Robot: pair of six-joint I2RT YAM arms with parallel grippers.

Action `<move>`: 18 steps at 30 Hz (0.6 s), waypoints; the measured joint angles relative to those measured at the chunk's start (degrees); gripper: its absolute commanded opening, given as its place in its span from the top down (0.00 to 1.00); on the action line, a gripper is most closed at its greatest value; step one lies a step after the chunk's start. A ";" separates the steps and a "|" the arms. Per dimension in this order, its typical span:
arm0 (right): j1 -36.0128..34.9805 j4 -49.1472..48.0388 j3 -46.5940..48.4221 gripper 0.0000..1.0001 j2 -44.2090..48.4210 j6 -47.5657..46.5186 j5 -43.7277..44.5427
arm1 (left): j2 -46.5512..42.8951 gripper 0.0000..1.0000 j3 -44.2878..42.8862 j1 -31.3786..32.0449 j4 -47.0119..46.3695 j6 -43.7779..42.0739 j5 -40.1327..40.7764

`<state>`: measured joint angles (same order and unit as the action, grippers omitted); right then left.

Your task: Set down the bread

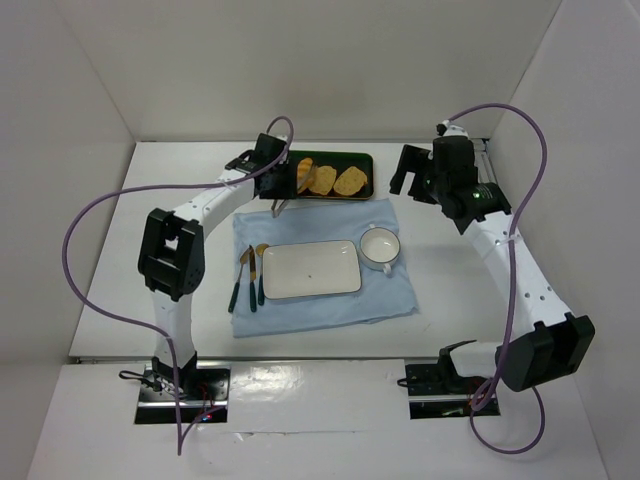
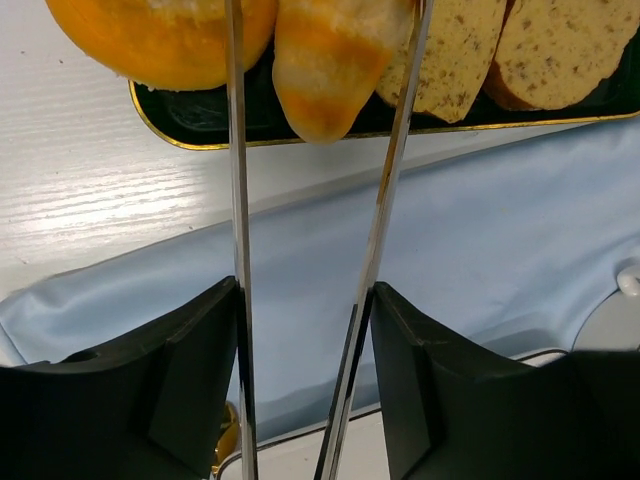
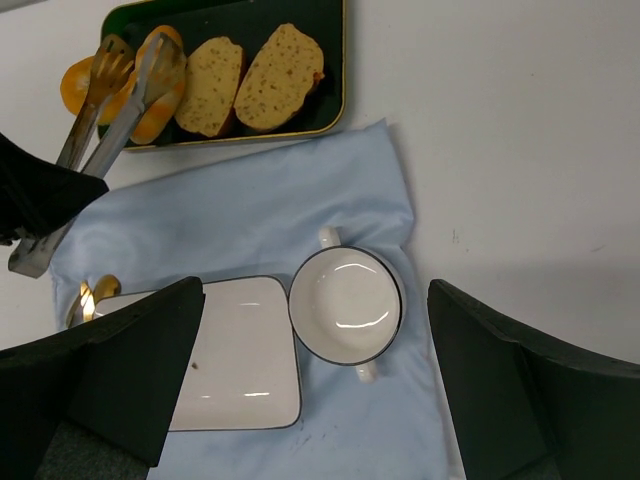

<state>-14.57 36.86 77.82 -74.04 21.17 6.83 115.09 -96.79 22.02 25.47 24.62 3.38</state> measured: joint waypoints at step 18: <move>1.25 -1.11 -1.16 0.00 -0.02 0.68 -1.99 | -0.42 0.60 -0.07 0.20 1.84 -2.12 0.13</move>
<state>-13.32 35.75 76.66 -74.06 21.85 4.84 114.67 -96.86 22.22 27.31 22.50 3.51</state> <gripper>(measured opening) 0.999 0.479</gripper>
